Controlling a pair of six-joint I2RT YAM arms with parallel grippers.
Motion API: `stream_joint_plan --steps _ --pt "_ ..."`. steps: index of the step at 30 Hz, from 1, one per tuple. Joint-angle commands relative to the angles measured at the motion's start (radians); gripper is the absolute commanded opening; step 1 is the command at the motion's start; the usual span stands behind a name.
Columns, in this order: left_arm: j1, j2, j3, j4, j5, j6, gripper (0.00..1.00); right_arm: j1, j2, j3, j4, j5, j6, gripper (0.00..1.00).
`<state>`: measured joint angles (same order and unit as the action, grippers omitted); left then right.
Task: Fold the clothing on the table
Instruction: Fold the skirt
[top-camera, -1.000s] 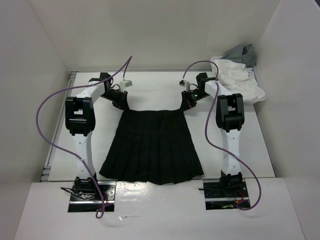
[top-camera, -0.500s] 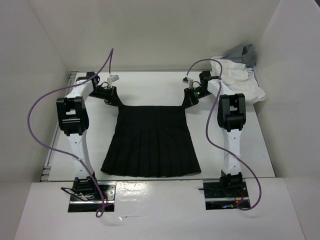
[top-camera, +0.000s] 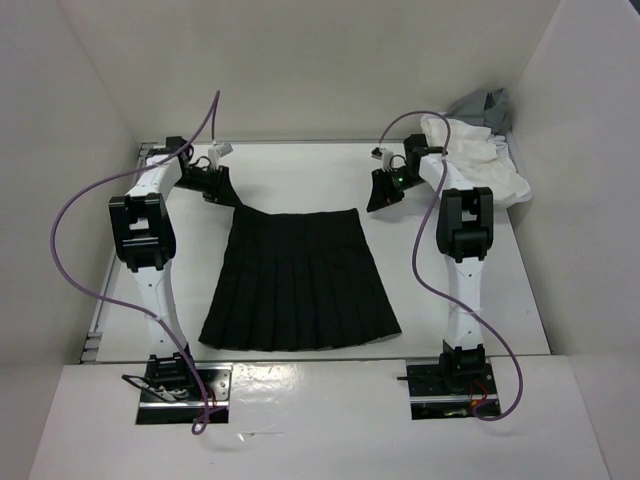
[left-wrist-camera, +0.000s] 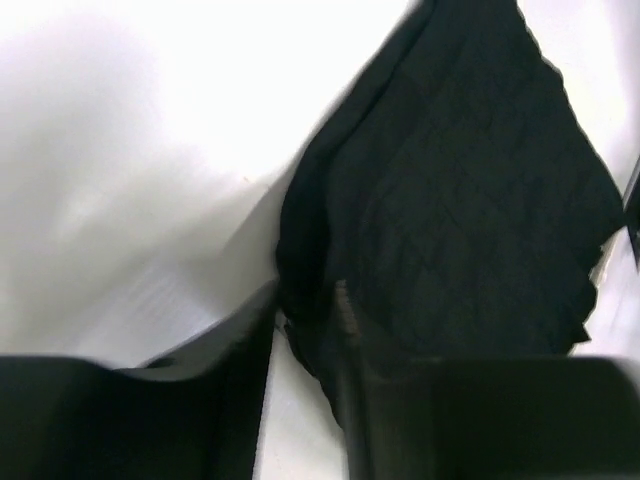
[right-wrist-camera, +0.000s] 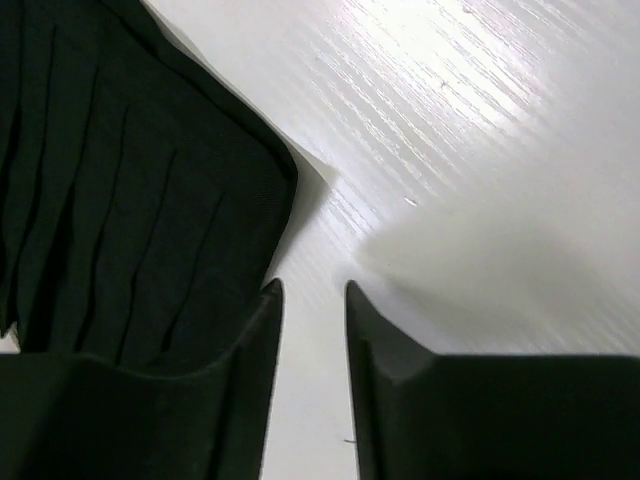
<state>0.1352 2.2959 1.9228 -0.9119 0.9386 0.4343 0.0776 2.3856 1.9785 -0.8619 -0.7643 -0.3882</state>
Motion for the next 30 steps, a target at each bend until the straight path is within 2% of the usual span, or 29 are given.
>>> stream_joint_plan --steps 1,3,4,5,6,9,14,19,30 --pt "0.006 0.023 0.080 0.028 0.000 -0.034 0.40 -0.006 -0.039 0.066 0.014 0.025 0.011 0.39" --pt "0.006 0.023 0.090 0.028 -0.021 -0.045 0.48 -0.006 -0.055 0.075 0.004 0.025 0.011 0.48" --pt "0.006 0.002 0.081 0.039 -0.021 -0.045 0.51 -0.006 -0.087 0.041 0.004 0.025 0.011 0.57" --pt "0.015 -0.012 0.044 0.063 -0.038 -0.045 0.54 -0.006 -0.109 0.019 0.024 0.025 0.011 0.60" --pt "0.015 -0.045 0.019 0.082 -0.059 -0.055 0.66 -0.006 -0.152 -0.031 0.035 0.025 0.011 0.67" --pt "0.046 -0.093 -0.053 0.137 -0.069 -0.078 0.72 -0.006 -0.215 -0.128 0.084 0.025 0.011 0.70" --pt "0.067 -0.141 -0.201 0.156 -0.078 -0.091 0.72 -0.006 -0.278 -0.199 0.098 0.036 0.011 0.71" --pt "0.067 -0.164 -0.318 0.243 -0.078 -0.100 0.72 0.004 -0.287 -0.208 0.098 0.016 0.002 0.71" --pt "0.057 -0.075 -0.282 0.283 -0.024 -0.100 0.68 0.004 -0.315 -0.236 0.098 0.026 0.002 0.71"
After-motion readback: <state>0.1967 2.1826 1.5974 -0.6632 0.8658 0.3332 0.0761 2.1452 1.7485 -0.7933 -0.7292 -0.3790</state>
